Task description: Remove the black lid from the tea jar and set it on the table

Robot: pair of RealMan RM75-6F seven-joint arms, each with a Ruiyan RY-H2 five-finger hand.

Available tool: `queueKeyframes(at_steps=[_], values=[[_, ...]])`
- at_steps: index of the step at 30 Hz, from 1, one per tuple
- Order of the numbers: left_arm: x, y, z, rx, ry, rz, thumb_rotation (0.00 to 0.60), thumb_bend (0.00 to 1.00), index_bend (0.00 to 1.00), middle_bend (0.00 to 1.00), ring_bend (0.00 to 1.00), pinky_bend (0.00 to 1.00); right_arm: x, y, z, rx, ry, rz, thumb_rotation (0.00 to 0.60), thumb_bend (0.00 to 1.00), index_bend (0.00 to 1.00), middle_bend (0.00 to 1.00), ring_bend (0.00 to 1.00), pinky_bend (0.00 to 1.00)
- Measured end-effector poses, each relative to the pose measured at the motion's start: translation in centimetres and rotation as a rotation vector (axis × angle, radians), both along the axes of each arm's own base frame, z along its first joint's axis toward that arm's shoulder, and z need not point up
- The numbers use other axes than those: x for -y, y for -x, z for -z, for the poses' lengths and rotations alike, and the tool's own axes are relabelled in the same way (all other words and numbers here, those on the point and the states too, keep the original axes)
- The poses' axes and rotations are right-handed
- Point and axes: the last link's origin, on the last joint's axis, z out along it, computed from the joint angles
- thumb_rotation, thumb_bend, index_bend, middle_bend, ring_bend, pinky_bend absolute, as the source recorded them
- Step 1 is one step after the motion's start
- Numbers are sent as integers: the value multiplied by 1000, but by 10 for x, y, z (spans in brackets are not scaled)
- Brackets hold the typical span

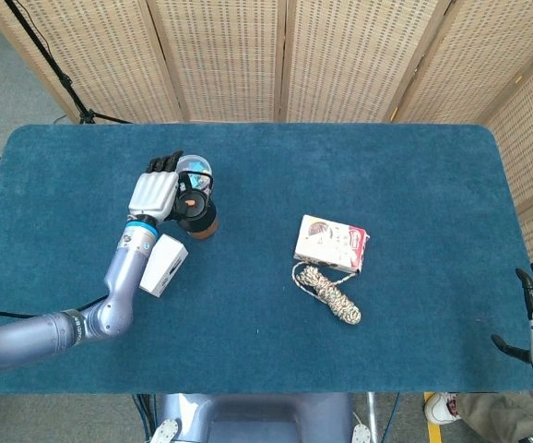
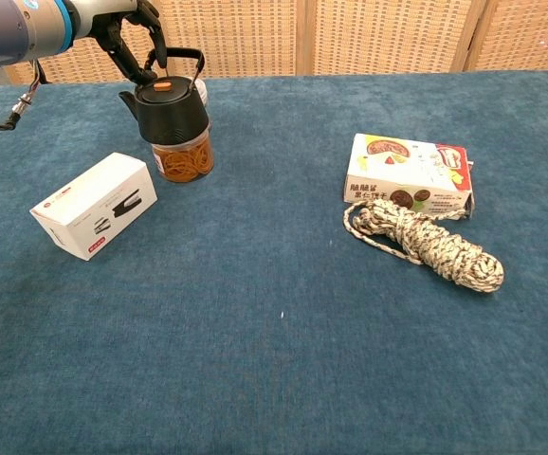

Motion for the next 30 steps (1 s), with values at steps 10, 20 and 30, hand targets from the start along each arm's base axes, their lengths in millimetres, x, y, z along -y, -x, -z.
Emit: queueKeyframes(at_steps=[10,20,30], values=[[1,-3,8,-25,-26,-4,600,390,498,0,0,0,1,2,-1,5,-2,3,600,0,0,0,0,0],[0,1,18,-32,-14,-31,600,391,498,0,0,0,1,2,-2,7,-2,6,600,0,0,0,0,0],[0,-1,26,-43,-8,-43,600,402,637,0,0,0,1,2,-1,8,-5,4,600,0,0,0,0,0]])
